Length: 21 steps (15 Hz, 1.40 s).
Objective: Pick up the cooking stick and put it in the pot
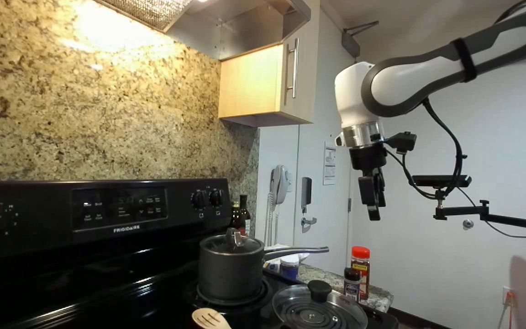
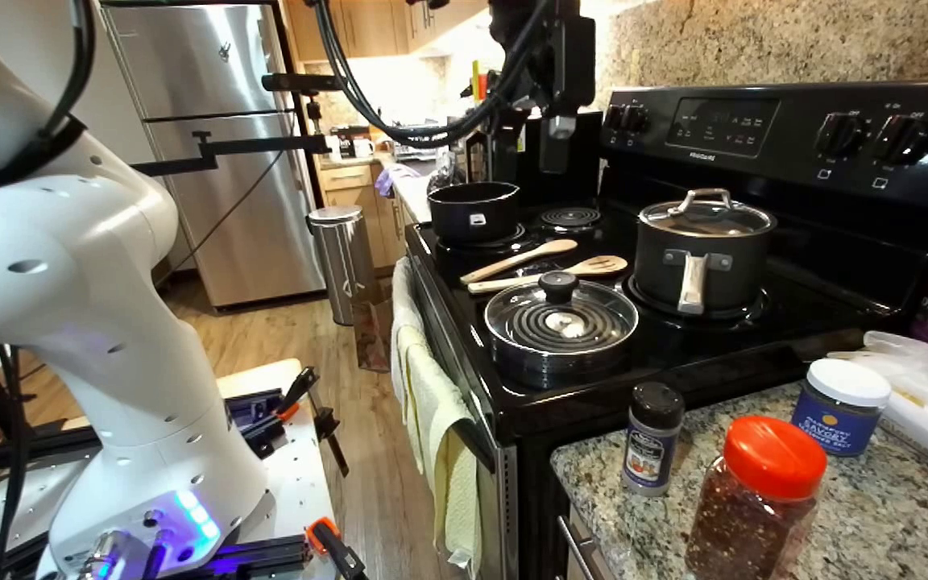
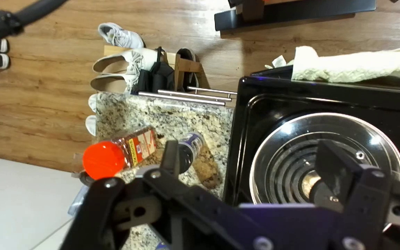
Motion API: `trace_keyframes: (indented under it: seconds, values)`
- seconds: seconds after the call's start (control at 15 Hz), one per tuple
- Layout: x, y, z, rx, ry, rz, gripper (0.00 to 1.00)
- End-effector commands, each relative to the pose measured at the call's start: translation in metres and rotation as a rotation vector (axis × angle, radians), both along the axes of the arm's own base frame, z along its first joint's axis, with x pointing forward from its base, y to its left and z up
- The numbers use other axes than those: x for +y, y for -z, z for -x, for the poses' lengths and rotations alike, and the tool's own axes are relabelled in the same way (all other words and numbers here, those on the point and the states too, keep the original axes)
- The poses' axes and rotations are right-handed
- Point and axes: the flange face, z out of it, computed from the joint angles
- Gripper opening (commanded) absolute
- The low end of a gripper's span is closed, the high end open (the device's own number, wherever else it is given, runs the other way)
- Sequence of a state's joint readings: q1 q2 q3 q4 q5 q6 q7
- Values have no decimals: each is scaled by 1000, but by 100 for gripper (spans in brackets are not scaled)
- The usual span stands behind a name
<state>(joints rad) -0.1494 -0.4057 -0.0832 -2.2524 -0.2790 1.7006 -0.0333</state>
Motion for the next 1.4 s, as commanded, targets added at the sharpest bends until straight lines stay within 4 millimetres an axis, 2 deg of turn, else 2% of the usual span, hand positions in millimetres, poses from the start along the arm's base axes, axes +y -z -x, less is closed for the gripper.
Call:
trace_keyframes:
  seconds: [0.0, 0.2, 0.53, 0.73, 1.07, 1.2, 1.27, 1.33]
  values:
    - [27, 1, -43, -72, -78, -14, 100]
    - [53, 9, -81, -143, -111, -40, 100]
    - [85, 32, -128, -190, -120, -161, 100]
    - [108, 60, -155, -160, -158, -191, 100]
    - [150, 102, -181, -64, -250, -195, 100]
    - [159, 107, -187, -56, -270, -191, 100]
    - [155, 108, -178, -67, -240, -182, 100]
    - [160, 112, -181, -63, -248, -183, 100]
